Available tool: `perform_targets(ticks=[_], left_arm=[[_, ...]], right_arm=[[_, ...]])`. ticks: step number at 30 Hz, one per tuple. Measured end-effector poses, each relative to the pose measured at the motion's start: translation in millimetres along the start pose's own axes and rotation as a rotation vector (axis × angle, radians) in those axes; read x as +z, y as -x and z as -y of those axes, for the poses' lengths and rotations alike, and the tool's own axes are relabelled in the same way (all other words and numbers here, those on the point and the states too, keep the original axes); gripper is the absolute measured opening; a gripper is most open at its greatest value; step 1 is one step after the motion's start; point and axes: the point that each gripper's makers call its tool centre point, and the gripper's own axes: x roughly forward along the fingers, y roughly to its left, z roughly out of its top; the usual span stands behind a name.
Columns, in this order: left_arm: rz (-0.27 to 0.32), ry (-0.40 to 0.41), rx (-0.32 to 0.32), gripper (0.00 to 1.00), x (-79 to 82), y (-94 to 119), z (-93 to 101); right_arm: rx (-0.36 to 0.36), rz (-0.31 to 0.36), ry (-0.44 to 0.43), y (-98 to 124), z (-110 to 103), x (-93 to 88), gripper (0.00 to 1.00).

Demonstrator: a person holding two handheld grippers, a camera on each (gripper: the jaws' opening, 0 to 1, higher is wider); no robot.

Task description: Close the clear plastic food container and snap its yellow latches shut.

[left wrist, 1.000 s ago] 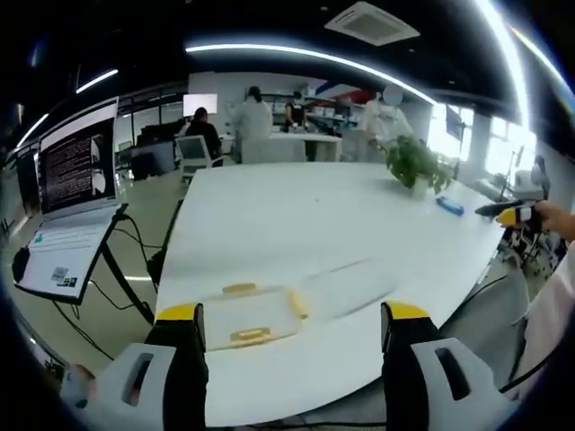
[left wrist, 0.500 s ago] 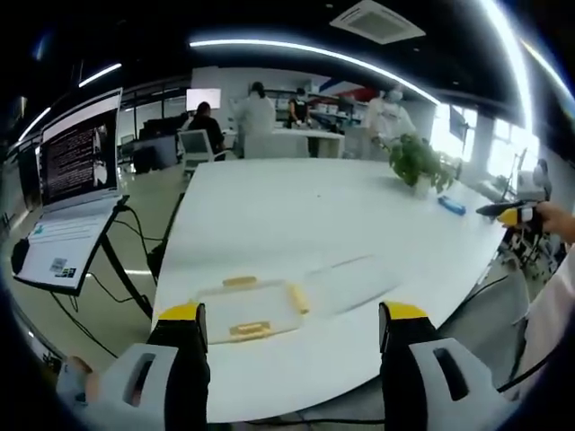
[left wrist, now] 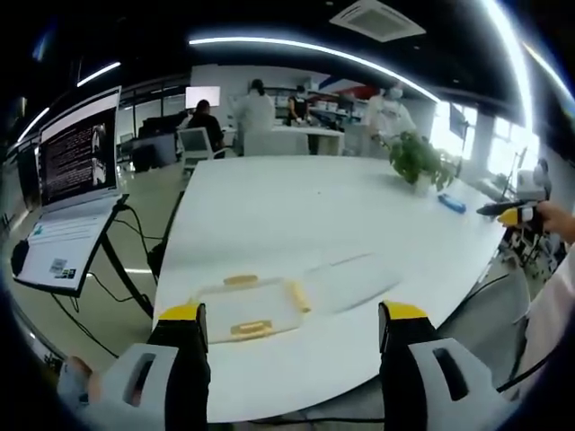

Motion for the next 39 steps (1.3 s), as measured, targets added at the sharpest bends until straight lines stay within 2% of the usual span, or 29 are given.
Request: perform_targets(ticks=[14, 21, 39], left_arm=[[-0.028, -0.024, -0.014, 0.77, -4.4, -4, -3.7], [-0.028, -0.014, -0.016, 0.77, -6.0, -8, -6.2], [-0.083, -0.054, -0.051, 0.77, -15.4, -21, -21.1]], right_arm=[[0.028, -0.018, 0.024, -13, -7, 1.9, 0.89], [0.044, -0.03, 0.04, -26, -14, 2.2, 0.89], [0.105, -0.069, 0.083, -60, -33, 7.3, 0.88]])
